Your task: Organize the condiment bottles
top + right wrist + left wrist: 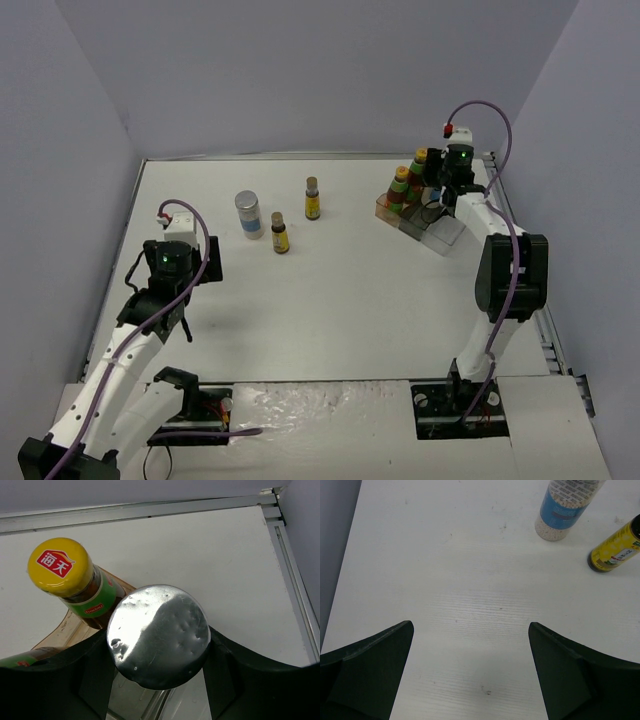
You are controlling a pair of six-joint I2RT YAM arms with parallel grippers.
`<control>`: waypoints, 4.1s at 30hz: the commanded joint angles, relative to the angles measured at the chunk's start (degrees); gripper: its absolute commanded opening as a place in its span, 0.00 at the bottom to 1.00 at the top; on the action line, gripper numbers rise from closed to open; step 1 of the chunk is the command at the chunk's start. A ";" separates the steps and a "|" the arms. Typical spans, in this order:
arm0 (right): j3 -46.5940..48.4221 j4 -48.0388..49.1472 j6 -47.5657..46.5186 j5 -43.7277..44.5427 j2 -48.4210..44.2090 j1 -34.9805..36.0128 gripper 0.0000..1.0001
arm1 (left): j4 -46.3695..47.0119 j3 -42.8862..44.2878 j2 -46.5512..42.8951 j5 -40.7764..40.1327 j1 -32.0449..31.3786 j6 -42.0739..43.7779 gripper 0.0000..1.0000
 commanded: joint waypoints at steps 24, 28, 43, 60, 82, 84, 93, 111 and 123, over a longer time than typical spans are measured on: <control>-0.85 2.95 1.21 0.89 -9.93 -1.89 1.00 | 4.81 8.83 9.33 6.96 -0.25 -3.55 0.97; 0.83 -4.14 2.08 0.82 -16.36 -1.80 1.00 | 7.45 16.16 16.91 9.08 -0.28 -4.73 0.97; -8.56 -8.60 7.42 -7.52 -35.20 -1.33 1.00 | 8.78 44.18 50.14 11.41 -0.50 -3.90 0.97; -15.60 -8.66 7.23 -10.65 -40.66 0.71 1.00 | -1.55 49.00 58.39 8.66 -1.65 -6.30 0.57; -16.04 -9.48 7.41 -11.59 -42.75 1.83 1.00 | -13.41 27.95 26.49 18.42 -13.96 -1.49 0.14; -15.99 -9.75 7.40 -11.69 -42.90 1.88 1.00 | -12.88 29.41 27.70 17.84 -18.69 -2.27 0.14; -16.88 -11.35 7.40 -12.42 -44.38 2.11 1.00 | -8.24 46.65 43.95 15.66 -29.29 -3.17 0.14; -19.62 -14.04 6.88 -14.01 -46.89 3.02 1.00 | -5.71 66.64 68.13 17.09 -29.34 -0.55 0.34; -19.76 -14.40 5.66 -14.30 -46.16 4.76 1.00 | -6.02 64.32 64.76 16.03 -29.34 -1.25 0.97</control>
